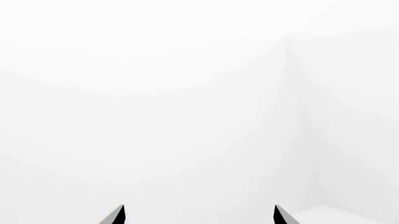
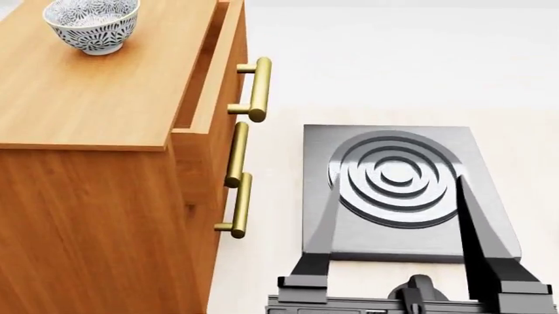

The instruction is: Pick the akita bowl on the wooden cabinet and place it on the plate.

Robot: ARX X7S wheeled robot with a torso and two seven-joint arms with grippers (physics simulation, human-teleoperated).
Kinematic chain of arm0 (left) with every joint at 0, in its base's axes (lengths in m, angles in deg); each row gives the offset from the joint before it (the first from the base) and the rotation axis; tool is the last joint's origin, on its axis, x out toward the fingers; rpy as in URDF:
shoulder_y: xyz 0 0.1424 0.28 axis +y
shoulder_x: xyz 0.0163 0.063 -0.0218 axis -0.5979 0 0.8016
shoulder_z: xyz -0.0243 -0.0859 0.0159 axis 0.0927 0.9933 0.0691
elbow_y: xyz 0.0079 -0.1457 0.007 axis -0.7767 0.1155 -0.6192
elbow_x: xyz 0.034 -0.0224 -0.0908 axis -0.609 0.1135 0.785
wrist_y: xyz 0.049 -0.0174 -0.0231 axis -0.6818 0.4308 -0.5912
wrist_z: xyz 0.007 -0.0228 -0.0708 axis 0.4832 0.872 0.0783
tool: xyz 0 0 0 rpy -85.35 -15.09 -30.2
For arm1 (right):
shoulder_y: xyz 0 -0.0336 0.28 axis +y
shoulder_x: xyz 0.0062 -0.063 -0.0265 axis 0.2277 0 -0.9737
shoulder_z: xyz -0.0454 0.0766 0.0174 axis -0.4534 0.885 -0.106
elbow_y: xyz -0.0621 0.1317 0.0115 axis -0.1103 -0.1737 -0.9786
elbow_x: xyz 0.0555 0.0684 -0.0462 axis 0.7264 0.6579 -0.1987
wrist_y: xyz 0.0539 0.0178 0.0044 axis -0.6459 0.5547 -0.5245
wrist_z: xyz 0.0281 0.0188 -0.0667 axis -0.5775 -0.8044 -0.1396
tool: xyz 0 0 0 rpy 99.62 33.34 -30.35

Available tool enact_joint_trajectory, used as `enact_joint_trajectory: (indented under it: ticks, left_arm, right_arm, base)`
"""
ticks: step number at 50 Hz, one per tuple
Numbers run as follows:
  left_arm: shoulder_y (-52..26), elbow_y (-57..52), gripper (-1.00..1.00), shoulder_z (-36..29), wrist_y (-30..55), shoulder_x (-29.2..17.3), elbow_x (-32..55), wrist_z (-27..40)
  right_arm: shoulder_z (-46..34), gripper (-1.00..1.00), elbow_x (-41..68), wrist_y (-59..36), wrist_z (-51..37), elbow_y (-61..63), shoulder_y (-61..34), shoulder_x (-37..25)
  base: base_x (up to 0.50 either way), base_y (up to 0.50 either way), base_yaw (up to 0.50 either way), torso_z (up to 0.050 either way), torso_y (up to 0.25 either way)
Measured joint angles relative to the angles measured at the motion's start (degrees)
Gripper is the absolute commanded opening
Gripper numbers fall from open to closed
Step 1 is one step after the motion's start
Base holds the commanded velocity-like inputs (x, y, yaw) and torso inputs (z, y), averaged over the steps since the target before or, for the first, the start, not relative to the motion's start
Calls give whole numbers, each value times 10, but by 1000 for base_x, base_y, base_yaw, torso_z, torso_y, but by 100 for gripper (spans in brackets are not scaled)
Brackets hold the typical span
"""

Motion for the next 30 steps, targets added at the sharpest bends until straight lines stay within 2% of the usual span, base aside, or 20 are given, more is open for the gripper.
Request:
enact_joint_trajectory:
  ticks: [10, 17, 24, 30]
  left_arm:
    - [-58, 144, 100, -25, -52, 16, -15, -37]
    - [-118, 320, 100, -62, -129, 30, 2, -66]
    - [-194, 506, 100, -195, -220, 38, 105, -80]
    - [-239, 616, 100, -317, -262, 42, 211, -79]
  right_arm:
    - [12, 100, 11, 13, -2, -14, 3, -2]
    - [20, 100, 16, 18, -4, -19, 5, -4]
    - [26, 100, 21, 23, -6, -24, 5, -6]
    - [27, 100, 22, 26, -7, -31, 5, -7]
  base:
    - [0, 0, 0, 0, 0]
    - [0, 0, 0, 0, 0]
    - [0, 0, 0, 0, 0]
    - [0, 0, 0, 0, 0]
